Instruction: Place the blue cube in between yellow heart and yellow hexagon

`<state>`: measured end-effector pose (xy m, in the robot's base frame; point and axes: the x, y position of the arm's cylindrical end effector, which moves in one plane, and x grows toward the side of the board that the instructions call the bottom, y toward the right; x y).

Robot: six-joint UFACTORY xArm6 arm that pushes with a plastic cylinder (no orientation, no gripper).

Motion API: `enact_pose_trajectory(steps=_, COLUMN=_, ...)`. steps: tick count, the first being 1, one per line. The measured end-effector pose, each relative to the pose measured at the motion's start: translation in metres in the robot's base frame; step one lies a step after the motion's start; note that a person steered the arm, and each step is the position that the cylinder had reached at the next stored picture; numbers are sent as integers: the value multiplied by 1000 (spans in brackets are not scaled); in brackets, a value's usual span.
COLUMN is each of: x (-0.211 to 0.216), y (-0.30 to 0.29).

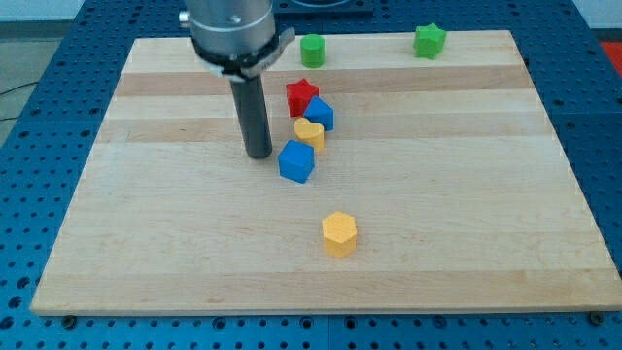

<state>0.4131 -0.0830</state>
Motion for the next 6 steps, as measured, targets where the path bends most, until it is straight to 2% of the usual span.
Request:
enact_pose_trajectory(steps=1, x=5, y=15)
enact_pose_trajectory(steps=3, x=58, y=37)
enact_pose_trajectory(steps=4, x=65, y=3)
enact_pose_trajectory(steps=5, x=122, y=-2)
enact_pose_trajectory(steps=6, x=164, y=46)
